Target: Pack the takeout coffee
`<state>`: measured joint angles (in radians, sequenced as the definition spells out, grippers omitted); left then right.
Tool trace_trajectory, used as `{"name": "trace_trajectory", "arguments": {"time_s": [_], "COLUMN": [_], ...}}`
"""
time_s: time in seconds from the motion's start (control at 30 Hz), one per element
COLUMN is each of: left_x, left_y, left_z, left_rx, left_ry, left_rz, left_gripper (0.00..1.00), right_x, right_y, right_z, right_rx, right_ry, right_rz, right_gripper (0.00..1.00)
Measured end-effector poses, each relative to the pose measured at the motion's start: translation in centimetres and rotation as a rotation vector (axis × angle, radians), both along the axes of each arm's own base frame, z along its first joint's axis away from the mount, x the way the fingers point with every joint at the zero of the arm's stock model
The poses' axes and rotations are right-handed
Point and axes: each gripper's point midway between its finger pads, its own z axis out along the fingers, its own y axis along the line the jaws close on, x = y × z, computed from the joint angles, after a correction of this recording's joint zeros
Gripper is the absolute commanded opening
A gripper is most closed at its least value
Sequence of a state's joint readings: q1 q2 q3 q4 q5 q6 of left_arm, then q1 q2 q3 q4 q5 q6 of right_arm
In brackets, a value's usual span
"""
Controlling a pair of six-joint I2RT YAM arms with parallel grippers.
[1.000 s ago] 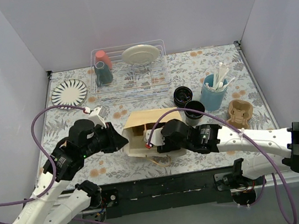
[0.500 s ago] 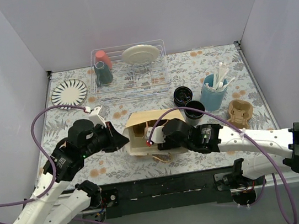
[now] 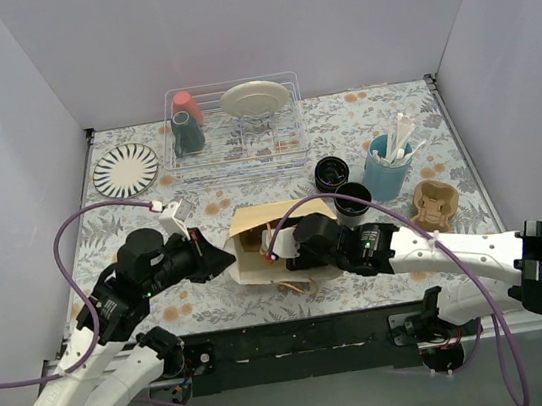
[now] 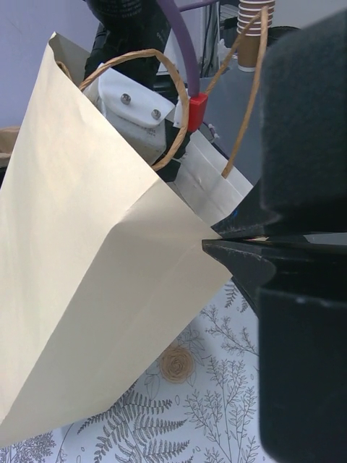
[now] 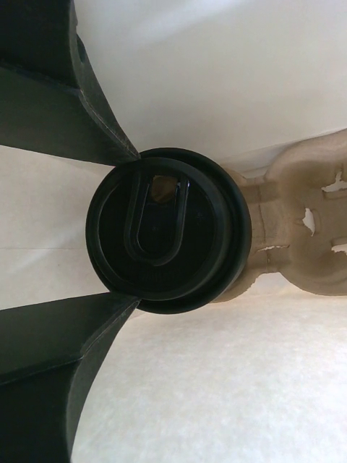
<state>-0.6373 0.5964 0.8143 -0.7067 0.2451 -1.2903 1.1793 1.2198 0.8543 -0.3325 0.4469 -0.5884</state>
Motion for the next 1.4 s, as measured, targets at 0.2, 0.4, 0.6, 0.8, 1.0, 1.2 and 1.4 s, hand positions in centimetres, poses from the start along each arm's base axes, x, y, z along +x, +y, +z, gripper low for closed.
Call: {"name": "trace_trajectory", "arguments": {"time_s": [0.2, 0.4, 0.6, 0.8, 1.0, 1.2, 1.4], "left_x": [-0.2, -0.4, -0.5, -0.6, -0.4, -0.3, -0.2], "left_y": [0.0, 0.2, 0.2, 0.3, 0.4, 0.3, 0.3], "left_z": [0.1, -0.1, 0.0, -0.1, -0.6, -0.8, -1.1], "left_rx": [-0.005, -0.007, -0.011, -0.002, 0.021, 0.031, 0.041], "left_ry": [-0.013, -0.02, -0.025, -0.032, -0.028, -0.025, -0.019], "left_rz": [-0.009, -0.012, -0.014, -0.018, -0.023, -0.024, -0.023], "left_gripper": [0.0, 0.0, 0.0, 0.0, 0.0, 0.0, 0.0], "right_x": [0.5, 0.7, 0.8, 0.8, 0.9, 0.9, 1.3], "right_y": [0.3, 0.7, 0.7, 0.5, 0.0, -0.3, -0.2], "right_z": [-0.5, -0.6, -0.6, -0.6, -0.6, -0.8, -0.9], "right_rx": [0.0, 0.005, 0.009, 0.01, 0.013, 0.02, 0.031], "right_ry": [0.001, -0.004, -0.005, -0.008, -0.015, -0.021, -0.03], "right_rz": [-0.009, -0.012, -0.017, -0.03, -0.058, -0.068, -0.078], "right_gripper": [0.47, 0.46, 0.45, 0.45, 0.45, 0.45, 0.46]}}
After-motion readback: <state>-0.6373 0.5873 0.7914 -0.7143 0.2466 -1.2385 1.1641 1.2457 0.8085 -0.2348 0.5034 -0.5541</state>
